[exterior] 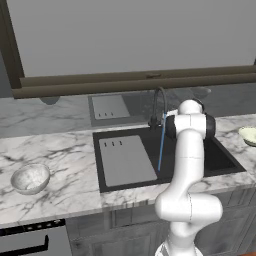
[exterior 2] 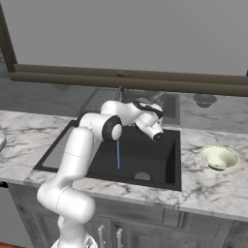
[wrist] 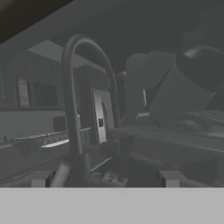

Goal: Rinse each bowl for a few seconds and place them down in the sink or on the counter.

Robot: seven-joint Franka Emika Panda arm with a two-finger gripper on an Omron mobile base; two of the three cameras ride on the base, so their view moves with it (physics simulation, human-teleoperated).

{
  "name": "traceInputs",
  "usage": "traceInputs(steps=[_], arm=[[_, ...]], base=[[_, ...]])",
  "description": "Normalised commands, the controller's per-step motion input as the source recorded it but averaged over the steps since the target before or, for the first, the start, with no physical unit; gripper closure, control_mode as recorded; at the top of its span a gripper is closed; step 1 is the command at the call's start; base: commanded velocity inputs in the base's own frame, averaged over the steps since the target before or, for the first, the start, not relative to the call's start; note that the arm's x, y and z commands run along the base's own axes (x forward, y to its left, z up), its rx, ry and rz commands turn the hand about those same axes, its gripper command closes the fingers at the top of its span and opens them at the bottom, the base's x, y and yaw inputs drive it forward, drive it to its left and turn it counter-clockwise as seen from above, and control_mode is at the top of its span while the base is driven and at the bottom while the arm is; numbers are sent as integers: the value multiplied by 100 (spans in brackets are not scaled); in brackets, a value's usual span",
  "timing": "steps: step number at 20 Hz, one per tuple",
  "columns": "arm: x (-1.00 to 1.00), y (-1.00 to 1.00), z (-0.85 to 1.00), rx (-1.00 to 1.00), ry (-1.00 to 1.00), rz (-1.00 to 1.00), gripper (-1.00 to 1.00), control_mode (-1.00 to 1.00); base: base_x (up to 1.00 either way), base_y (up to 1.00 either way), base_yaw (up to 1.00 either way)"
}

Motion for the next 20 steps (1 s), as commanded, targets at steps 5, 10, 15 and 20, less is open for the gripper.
traceInputs(steps=[5, 10, 15, 20], arm=[[0, -29, -11, 3, 0, -2, -100, -100], [-24, -23, 42, 10, -1, 0, -100, -100], [-34, -25, 76, 16, 0, 0, -100, -100], [-34, -19, 72, 16, 1, 0, -100, -100]], base=[[0, 0, 0], [0, 0, 0], [0, 0, 0], [0, 0, 0]])
